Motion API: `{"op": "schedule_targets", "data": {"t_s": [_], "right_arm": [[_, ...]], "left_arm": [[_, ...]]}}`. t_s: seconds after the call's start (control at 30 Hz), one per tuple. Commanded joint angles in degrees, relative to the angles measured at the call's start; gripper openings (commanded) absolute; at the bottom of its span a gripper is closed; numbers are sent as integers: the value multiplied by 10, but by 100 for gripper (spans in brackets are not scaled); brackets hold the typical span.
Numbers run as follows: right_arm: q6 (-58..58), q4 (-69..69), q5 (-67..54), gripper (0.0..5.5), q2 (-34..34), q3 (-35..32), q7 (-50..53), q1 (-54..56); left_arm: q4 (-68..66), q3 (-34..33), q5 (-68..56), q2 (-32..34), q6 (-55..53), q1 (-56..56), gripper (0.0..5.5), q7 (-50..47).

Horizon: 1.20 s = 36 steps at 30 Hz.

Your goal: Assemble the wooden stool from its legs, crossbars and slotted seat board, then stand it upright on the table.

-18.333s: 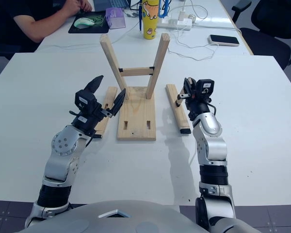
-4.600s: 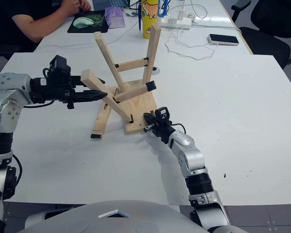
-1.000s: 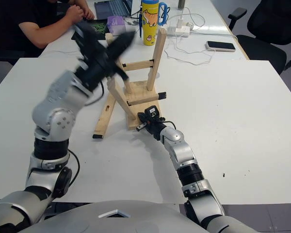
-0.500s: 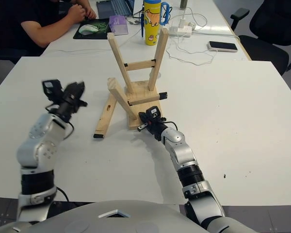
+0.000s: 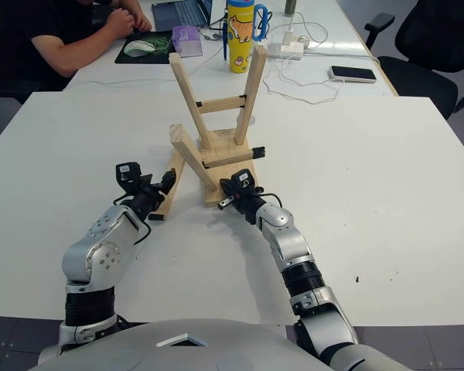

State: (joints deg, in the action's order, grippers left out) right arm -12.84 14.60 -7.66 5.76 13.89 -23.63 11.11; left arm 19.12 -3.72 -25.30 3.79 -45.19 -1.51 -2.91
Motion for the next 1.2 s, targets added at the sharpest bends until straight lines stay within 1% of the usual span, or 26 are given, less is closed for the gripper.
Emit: {"op": "schedule_targets", "data": {"t_s": [0.03, 0.13, 0.37, 0.57, 0.9, 1.0, 1.1, 1.2], "right_arm": [[-52, 47, 23, 0, 8, 8, 14, -48], [-52, 47, 22, 0, 7, 9, 12, -48], [-55, 51, 21, 0, 6, 10, 11, -44], [-56, 47, 18, 0, 6, 8, 9, -47], [-58, 44, 18, 0, 6, 11, 6, -51], [-58, 45, 18, 0, 6, 11, 6, -51], [-59, 43, 17, 0, 6, 11, 6, -51], [-59, 41, 17, 0, 6, 10, 8, -52]], "left_arm": [[-9, 8, 20, 25, -22, -14, 378, 9], [-25, 7, 17, 19, -31, -21, 378, 18], [-58, 39, 47, 25, -39, -33, 378, 27], [-69, 26, 69, 25, -30, -28, 378, 24], [-44, 40, 103, 35, -16, -27, 378, 30], [-55, 38, 113, 39, -15, -22, 378, 32], [-73, 26, 106, 29, -22, -20, 378, 34], [-86, 33, 107, 28, -30, -17, 378, 43]]}}
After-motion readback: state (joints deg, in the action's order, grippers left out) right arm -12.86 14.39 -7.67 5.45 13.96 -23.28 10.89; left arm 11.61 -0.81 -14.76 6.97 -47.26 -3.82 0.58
